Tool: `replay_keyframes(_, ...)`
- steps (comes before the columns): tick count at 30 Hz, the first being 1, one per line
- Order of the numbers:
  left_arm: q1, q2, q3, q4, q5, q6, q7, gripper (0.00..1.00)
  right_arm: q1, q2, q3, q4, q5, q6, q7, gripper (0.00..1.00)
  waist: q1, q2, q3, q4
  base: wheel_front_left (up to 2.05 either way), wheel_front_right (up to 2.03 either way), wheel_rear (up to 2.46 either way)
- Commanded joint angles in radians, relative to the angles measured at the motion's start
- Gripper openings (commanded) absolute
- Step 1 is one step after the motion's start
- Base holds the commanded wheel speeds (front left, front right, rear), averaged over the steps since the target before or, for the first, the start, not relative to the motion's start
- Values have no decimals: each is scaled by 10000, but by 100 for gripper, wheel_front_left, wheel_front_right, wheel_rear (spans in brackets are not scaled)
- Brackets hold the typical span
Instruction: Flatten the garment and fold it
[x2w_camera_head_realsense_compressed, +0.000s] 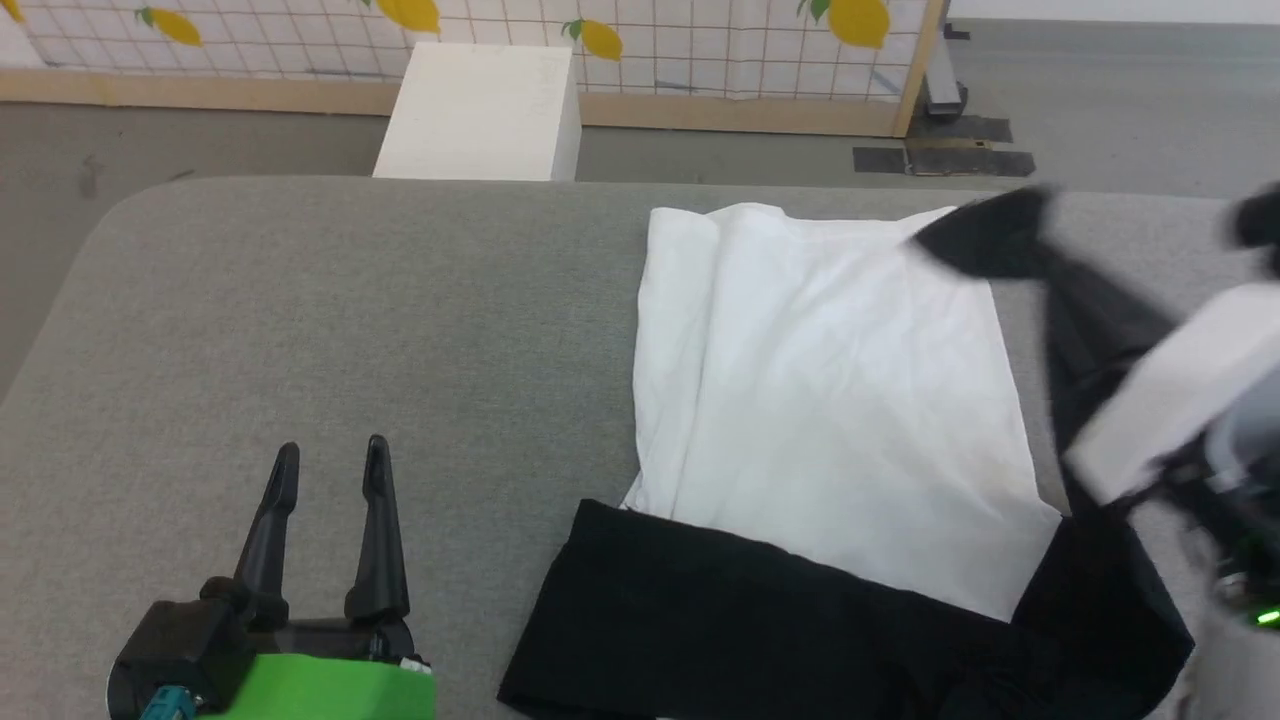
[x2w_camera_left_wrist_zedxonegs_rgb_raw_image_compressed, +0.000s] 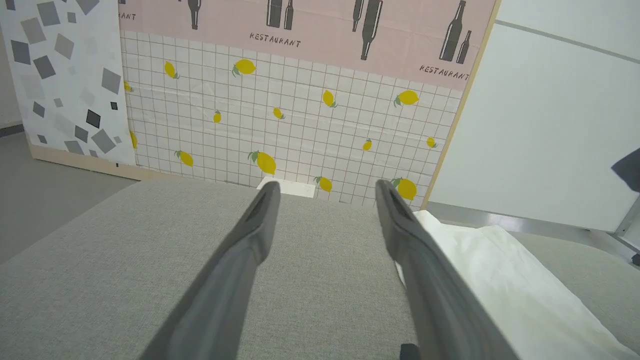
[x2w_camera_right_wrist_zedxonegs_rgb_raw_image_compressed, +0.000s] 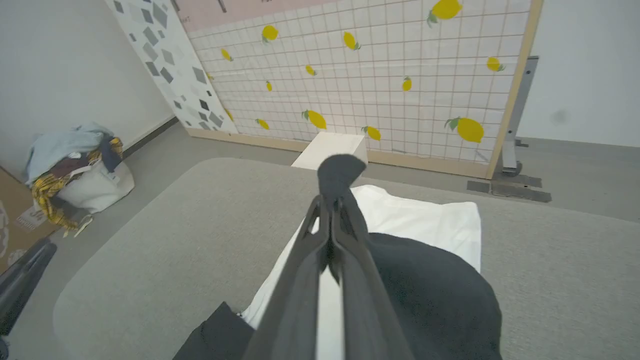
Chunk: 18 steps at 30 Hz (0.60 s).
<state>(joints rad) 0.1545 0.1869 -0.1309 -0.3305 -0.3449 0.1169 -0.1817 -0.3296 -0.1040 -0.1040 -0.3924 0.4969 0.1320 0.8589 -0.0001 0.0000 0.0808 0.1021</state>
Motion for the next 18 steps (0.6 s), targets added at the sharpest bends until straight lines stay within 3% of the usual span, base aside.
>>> replay_keyframes(1,31,-10,-3,17,-67,51,-53,100,294,157,559,-81,28,-13,-1,0,1,0,74,198,0,0,0)
replay_keyframes(9,-104,-59,-123,144,-131,17,-90,100,984,482,3388,1286,284,-13,-892,0,1,0,264,659,0,0,0)
replay_keyframes(18,-246,-117,-261,407,-198,-29,-147,100,1120,534,5050,4383,395,-13,-2955,0,1,0,433,1062,0,0,0)
